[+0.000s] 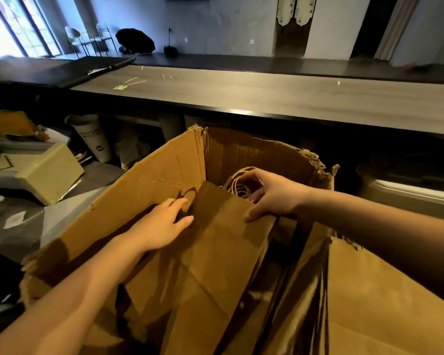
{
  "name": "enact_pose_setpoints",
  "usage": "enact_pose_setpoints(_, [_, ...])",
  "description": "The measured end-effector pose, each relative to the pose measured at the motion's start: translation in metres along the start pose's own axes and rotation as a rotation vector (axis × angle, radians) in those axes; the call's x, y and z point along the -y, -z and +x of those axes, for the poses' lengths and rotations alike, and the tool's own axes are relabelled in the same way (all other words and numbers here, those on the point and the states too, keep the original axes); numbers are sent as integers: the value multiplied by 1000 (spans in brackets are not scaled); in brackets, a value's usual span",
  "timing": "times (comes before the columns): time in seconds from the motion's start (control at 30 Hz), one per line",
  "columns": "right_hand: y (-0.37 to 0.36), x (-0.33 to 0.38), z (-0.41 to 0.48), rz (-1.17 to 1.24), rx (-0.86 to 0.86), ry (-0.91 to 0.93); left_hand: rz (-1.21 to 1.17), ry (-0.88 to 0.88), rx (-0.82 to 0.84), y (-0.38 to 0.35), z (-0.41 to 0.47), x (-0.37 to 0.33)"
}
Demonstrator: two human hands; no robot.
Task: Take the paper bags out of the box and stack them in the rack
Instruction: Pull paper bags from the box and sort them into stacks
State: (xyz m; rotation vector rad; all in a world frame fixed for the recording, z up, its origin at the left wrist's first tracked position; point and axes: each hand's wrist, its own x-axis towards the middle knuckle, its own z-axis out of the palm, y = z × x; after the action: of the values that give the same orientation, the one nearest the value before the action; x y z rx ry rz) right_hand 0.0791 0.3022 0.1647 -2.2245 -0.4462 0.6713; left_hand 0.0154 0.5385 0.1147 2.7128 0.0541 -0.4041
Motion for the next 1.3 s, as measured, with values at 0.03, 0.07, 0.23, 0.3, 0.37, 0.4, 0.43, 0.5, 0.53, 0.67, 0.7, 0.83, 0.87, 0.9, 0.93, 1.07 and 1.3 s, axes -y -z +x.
enact_pose_setpoints(0.03, [5,3,-7,66,-5,12,-68,59,32,0,1,-1])
enact_pose_setpoints(0.07, [12,5,-16,142,-11,25,-134,95,50,0,0,-5])
enact_pose_setpoints(0.23, [36,10,-63,460,27,98,-401,131,-45,10,-7,-39])
enact_pose_setpoints(0.3, [43,8,-77,522,15,132,-510,86,-103,17,-11,-52])
enact_pose_setpoints(0.37, [51,4,-88,611,0,157,-548,28,-191,25,-15,-64])
enact_pose_setpoints(0.4, [55,2,-92,659,-7,169,-541,4,-244,29,-17,-69])
enact_pose_setpoints(0.43, [63,-3,-99,697,-24,183,-518,-18,-310,32,-17,-78])
enact_pose_setpoints(0.5, [73,-13,-106,747,-86,203,-433,-51,-431,45,-18,-91])
enact_pose_setpoints(0.53, [77,-19,-108,757,-127,215,-404,-71,-478,52,-19,-99])
enact_pose_setpoints(0.67, [86,-46,-119,660,-308,257,-411,-103,-495,78,-17,-139])
enact_pose_setpoints(0.7, [86,-53,-121,636,-367,263,-450,-99,-469,82,-16,-149])
enact_pose_setpoints(0.83, [81,-83,-129,695,-632,321,-589,-69,-437,89,-10,-187])
enact_pose_setpoints(0.87, [77,-90,-131,728,-673,323,-623,-65,-450,88,-10,-194])
enact_pose_setpoints(0.9, [73,-97,-133,796,-687,318,-667,-57,-460,86,-8,-204])
enact_pose_setpoints(0.93, [68,-105,-137,899,-673,313,-709,-44,-461,83,-5,-214])
enact_pose_setpoints(1.07, [45,-122,-161,1281,-444,315,-780,-46,-484,64,2,-246])
enact_pose_setpoints(1.3, [25,-152,-202,1599,-381,110,-838,-170,-438,15,11,-305])
